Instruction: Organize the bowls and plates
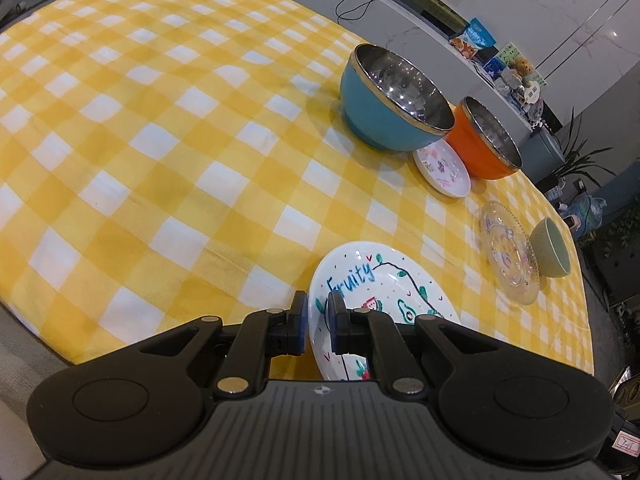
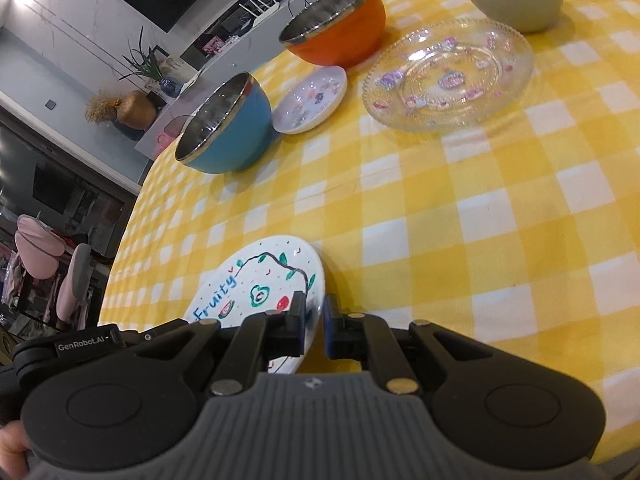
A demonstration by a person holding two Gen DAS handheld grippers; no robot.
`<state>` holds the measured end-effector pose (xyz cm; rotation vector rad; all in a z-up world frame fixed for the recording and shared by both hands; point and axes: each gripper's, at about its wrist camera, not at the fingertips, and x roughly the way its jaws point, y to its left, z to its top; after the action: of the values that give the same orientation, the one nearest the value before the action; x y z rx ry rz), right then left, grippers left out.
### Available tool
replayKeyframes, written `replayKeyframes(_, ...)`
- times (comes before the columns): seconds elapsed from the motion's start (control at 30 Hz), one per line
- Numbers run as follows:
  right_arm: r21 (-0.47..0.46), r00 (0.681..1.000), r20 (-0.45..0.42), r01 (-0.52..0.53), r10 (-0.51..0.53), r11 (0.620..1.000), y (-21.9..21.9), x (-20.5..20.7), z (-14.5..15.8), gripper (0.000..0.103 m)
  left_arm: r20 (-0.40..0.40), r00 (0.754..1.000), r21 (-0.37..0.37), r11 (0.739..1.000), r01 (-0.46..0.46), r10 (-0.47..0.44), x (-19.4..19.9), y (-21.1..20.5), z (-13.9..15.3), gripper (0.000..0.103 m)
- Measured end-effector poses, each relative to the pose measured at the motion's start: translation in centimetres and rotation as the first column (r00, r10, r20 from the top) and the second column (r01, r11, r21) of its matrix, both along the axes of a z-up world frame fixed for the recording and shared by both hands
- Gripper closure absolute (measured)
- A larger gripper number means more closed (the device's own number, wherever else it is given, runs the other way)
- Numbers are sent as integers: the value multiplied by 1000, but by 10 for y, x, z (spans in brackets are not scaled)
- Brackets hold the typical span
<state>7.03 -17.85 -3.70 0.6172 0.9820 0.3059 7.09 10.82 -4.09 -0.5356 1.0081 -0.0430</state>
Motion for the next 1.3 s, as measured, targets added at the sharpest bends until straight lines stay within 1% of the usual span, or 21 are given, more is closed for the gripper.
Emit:
replayKeyframes(0.07, -9, 1000, 9, -1, 1, 1000, 1, 1, -1, 96, 1, 1000, -11, 1000, -5, 6, 0, 1, -2, 92)
replayKeyframes(0.17, -16, 1000, 4, 0, 0, 1000, 3, 2, -4, 96, -1, 1000, -4, 1000, -5, 5, 1, 1, -3, 92)
replayKeyframes(0.53, -51, 1000, 5, -5, 5, 999, 10, 6, -7, 97, -50, 999, -7, 1000, -11, 11, 2, 3, -12, 92)
replayKeyframes(0.63, -67, 1000, 12, -11, 12, 998, 11, 4, -6, 92, -51, 999, -8, 1000, -14, 14, 2, 3, -12, 92)
replayKeyframes(0.73, -97, 1000, 24, -7, 9, 995, 12, 1, 0, 92, -41, 999, -7, 1000, -14, 14, 1, 3, -9, 91)
replayKeyframes(0.8, -105, 999, 36, -2, 6, 994, 9, -1, 6, 89, -31, 999, -1, 1000, -17, 17, 0, 3, -5, 90)
replayKeyframes(0.83, -118, 999, 35, -1, 6, 993, 7, -2, 9, 85, -21, 1000, 5, 1000, -18, 18, -1, 3, -2, 89)
replayKeyframes(0.87, -140, 999, 33, -1, 6, 990, 6, -2, 12, 83, 1, 1000, 8, 1000, -15, 15, -2, 2, 2, 88)
replayKeyframes(0.9, -167, 999, 33, -1, 7, 986, 5, -1, 17, 82, 22, 1000, 15, 1000, -7, 7, -2, -1, 7, 85)
replayKeyframes(0.93, -193, 999, 34, -4, 10, 981, 4, -1, 21, 81, 41, 999, 33, 999, 3, -5, -3, -5, 13, 84)
replayKeyframes(0.97, -212, 999, 34, -5, 13, 977, 2, 1, 27, 78, 60, 998, 57, 998, 16, -20, -3, -10, 19, 83)
replayKeyframes(1.03, -230, 999, 38, -3, 12, 973, -5, 3, 38, 74, 94, 994, 87, 995, 53, -61, -2, -21, 31, 80)
replayKeyframes(1.13, -256, 998, 52, -5, 19, 967, -15, 10, 54, 73, 135, 985, 79, 992, 101, -111, 3, -38, 48, 76)
replayKeyframes(1.3, -325, 994, 112, 21, 16, 945, -38, 27, 67, 70, 188, 966, 97, 983, 159, -175, 19, -75, 66, 75)
